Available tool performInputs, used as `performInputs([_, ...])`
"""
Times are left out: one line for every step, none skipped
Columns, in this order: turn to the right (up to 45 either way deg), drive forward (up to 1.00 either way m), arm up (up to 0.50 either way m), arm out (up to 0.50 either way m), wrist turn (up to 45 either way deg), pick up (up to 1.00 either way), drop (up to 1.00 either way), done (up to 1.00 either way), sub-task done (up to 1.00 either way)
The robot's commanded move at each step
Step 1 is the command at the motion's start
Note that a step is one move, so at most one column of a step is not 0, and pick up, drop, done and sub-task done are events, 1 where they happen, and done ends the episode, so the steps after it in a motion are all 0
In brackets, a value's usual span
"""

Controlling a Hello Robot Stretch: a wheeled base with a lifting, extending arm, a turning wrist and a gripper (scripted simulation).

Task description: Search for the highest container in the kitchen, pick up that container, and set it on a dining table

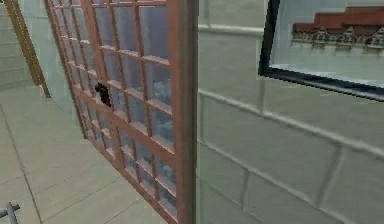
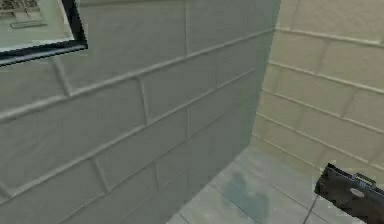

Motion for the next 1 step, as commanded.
performInputs([12.0,0.0,0.0,0.0,0.0,0.0,0.0,0.0,0.0])
